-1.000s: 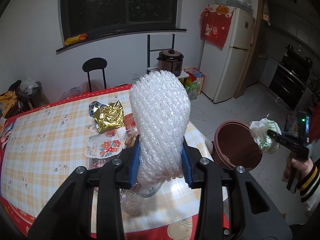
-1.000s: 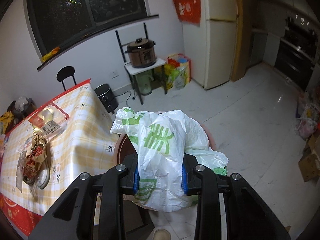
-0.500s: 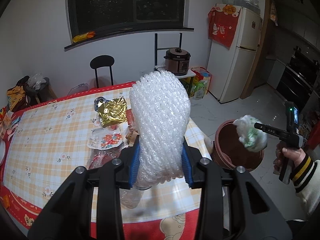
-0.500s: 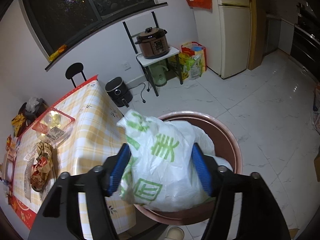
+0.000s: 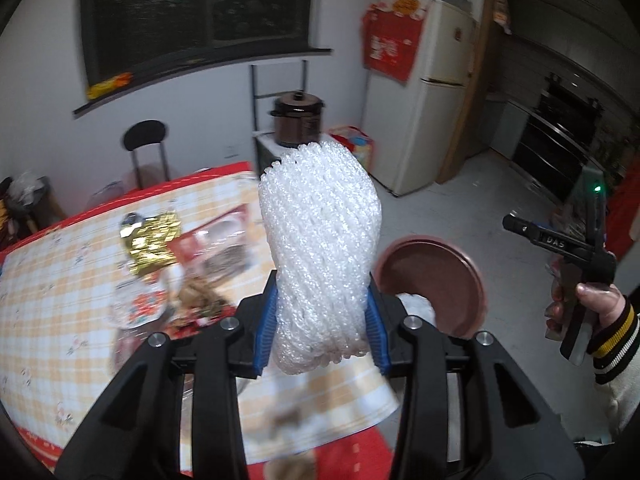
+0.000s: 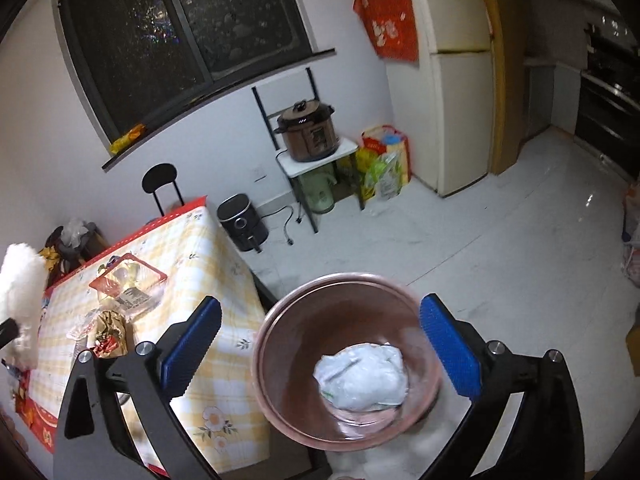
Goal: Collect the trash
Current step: 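Move the bubble-wrap net over the bin and open the left tool, then bring both tools back over the table toward the remaining trash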
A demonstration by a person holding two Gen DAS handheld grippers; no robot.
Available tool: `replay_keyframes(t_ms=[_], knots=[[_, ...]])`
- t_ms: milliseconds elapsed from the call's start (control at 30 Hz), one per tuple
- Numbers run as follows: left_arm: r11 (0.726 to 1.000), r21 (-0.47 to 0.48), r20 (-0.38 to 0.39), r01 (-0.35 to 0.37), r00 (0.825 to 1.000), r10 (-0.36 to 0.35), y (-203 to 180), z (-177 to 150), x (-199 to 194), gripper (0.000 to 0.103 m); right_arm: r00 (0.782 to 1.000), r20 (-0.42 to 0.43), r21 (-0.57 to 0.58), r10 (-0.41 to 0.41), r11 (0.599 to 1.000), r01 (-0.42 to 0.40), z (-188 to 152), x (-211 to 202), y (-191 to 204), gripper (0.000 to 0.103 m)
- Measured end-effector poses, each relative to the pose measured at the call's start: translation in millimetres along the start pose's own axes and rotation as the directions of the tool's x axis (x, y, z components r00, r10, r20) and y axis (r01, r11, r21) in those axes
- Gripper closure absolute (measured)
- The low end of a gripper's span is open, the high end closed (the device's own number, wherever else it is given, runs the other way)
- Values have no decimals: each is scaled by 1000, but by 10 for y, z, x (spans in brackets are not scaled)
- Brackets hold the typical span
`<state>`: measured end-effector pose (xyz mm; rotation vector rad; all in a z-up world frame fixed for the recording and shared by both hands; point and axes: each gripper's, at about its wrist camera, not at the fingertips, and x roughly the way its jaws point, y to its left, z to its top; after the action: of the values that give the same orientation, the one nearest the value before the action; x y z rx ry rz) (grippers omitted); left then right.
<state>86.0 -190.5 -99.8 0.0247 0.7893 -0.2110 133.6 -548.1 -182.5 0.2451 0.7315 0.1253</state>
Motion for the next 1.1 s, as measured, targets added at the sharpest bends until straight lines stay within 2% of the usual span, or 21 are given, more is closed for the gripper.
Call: replay_keyframes(t_ms=[200,400,533,600,633,667,700,800,900,1000,1100], knots=[[991,55,-76,121,990,-116,-425,155,533,61,998,32,38,-53,998,52,-61,-344,-325,5],[972,85,-167,220,965,-204,-862,244,1161,60,992,24,102,-122,988,119,-233,-545,-672,5],[958,80,-225,275,942,-251,-1120,309,1570,60,988,6,130,-155,980,153,-344,-610,-817,5],[946,86,-227,314,930,-288,-1252,348,1709,53,985,-1,145,-171,975,169,-397,-636,-888,5],[939,87,-223,333,925,-308,-1286,358,1749,40,985,-3,150,-175,973,174,-407,-643,-911,5],[930,87,-216,358,918,-333,-1336,362,1773,21,984,-5,154,-179,972,178,-417,-648,-930,5],[924,88,-204,372,915,-349,-1377,392,1788,14,983,-8,157,-183,971,182,-425,-650,-943,5],[912,108,-160,396,912,-377,-1455,494,1767,8,983,-10,154,-184,971,183,-423,-639,-941,5],[917,98,-108,387,920,-377,-1362,592,1618,7,985,-8,143,-171,975,171,-381,-598,-880,5],[932,72,-55,354,935,-351,-1160,641,1440,6,990,-1,124,-144,982,143,-306,-516,-742,5],[955,21,13,296,955,-296,-781,611,1167,6,995,4,95,-99,991,98,-240,-408,-516,5]])
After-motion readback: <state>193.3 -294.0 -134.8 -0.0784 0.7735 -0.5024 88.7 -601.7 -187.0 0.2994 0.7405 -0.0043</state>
